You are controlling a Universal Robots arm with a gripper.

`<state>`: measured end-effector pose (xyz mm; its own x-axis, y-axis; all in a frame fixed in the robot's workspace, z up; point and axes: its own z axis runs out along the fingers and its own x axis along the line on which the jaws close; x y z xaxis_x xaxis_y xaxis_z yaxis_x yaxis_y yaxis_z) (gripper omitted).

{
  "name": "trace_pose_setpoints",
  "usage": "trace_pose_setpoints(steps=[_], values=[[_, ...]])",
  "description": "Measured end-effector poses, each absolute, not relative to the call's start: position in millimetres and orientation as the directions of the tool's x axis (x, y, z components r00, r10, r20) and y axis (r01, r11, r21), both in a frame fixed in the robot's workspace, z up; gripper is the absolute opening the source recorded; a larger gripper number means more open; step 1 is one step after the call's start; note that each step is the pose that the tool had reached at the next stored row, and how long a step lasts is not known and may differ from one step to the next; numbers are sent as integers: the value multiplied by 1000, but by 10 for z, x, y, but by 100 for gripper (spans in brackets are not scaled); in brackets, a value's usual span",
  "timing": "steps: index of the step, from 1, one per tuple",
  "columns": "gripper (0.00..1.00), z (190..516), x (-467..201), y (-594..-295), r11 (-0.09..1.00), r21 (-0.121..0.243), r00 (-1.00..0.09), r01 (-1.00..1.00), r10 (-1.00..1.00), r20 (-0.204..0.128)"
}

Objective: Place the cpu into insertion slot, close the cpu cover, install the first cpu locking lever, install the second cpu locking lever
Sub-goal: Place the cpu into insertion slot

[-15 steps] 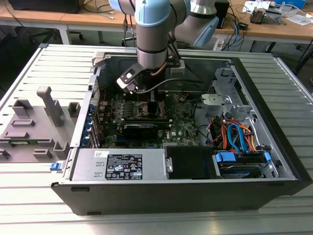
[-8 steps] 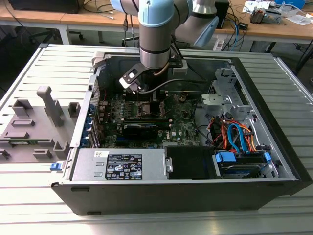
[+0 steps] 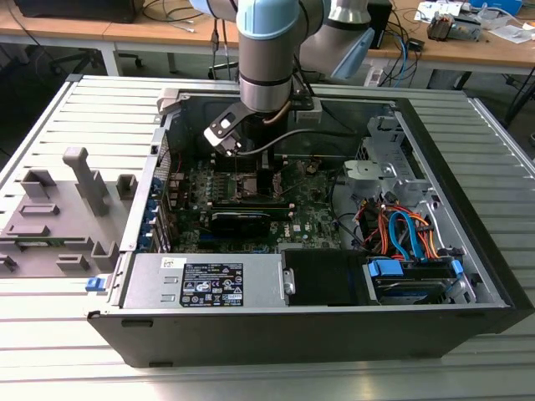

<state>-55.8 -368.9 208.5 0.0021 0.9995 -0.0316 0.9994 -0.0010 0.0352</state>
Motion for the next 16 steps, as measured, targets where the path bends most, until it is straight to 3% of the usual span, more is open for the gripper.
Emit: trace_pose_setpoints(steps=[16], values=[[62, 2033, -666, -3703, 18, 37, -17, 999, 999, -45]])
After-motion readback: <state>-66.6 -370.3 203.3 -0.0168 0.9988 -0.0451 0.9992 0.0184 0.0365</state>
